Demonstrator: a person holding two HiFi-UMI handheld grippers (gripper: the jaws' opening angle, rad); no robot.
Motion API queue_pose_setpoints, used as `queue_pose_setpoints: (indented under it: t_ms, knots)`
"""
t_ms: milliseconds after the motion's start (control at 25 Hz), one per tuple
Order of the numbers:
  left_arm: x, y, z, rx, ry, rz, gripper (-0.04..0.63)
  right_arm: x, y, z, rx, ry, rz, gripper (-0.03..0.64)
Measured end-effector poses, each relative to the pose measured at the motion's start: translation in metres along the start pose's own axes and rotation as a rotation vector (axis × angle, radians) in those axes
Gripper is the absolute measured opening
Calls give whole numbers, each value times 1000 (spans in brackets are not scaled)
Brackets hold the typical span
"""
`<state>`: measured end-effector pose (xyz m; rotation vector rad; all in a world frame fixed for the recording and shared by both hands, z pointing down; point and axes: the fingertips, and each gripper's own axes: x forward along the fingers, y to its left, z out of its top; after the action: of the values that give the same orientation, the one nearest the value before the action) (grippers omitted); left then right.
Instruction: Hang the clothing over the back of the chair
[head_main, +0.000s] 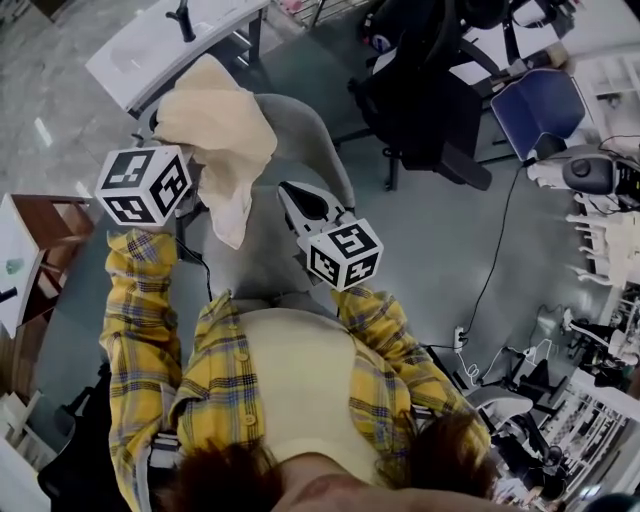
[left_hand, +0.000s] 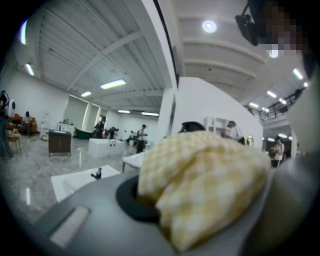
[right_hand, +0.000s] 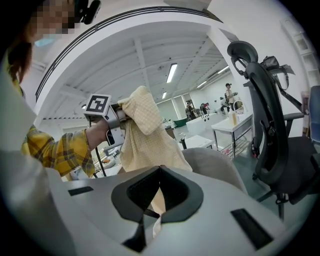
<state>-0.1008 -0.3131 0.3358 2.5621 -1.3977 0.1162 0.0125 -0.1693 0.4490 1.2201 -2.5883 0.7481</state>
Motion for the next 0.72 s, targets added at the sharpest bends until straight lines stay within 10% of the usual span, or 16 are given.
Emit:
queue_pose_setpoints:
  t_ms: [720]
  knots:
    - [62, 76, -43, 29, 93, 175, 28, 30, -31, -9, 35, 78, 25, 14]
